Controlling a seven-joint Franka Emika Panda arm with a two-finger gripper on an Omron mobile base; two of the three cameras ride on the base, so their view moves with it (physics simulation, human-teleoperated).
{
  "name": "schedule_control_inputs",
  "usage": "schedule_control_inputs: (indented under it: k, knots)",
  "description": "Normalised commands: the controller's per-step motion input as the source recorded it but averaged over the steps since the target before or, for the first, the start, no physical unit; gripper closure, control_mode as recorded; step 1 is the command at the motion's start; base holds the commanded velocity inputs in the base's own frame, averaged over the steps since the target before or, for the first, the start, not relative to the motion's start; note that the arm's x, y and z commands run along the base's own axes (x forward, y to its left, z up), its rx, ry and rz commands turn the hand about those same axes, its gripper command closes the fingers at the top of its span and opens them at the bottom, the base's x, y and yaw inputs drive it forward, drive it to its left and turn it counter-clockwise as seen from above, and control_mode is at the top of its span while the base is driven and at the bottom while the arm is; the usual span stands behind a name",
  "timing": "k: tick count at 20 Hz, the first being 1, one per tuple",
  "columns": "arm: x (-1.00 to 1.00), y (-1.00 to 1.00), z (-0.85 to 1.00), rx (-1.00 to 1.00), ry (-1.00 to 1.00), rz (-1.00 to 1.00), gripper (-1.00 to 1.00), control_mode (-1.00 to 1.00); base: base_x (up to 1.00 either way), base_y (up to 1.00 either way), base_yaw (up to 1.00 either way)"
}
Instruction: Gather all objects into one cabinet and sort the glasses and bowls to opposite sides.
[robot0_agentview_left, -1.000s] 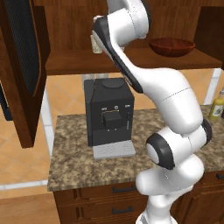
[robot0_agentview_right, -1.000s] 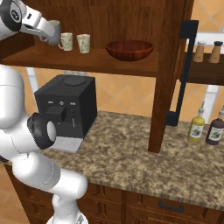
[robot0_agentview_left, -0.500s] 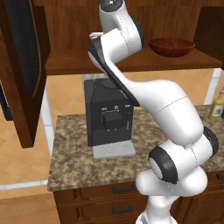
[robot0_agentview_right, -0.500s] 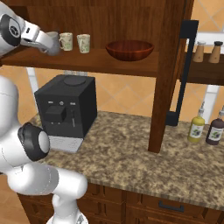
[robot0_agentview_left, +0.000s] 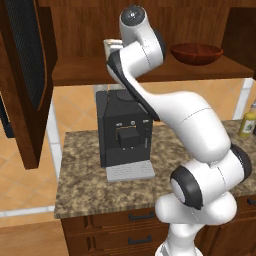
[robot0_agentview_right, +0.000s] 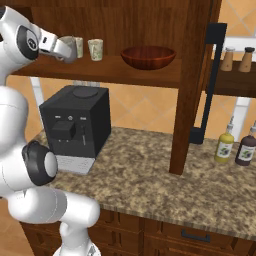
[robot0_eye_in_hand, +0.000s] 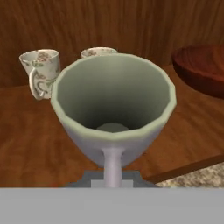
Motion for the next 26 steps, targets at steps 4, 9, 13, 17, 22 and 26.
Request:
schedule_control_inputs:
  k: [4, 9, 13, 17, 22, 26]
  knots:
    - [0.00, 0.00, -0.46, 0.00, 0.16, 0.00, 1.00, -1.00, 0.00, 0.00, 0.00]
    - [0.15, 0.00, -0.01, 0.00, 0.00, 0.00, 1.00, -1.00, 0.00, 0.00, 0.00]
    - [0.99, -0.03, -0.02, 0.00, 0.00, -0.11, 1.00, -1.00, 0.00, 0.00, 0.00]
    - [0.78, 0.05, 0.00, 0.00, 0.00, -0.12, 1.00, -1.00, 0.00, 0.00, 0.00]
    - [0.00, 0.18, -0.09, 0.00, 0.02, 0.00, 1.00, -1.00, 0.00, 0.00, 0.00]
    - [0.00, 0.07, -0.27, 0.01, 0.08, 0.00, 1.00, -1.00, 0.00, 0.00, 0.00]
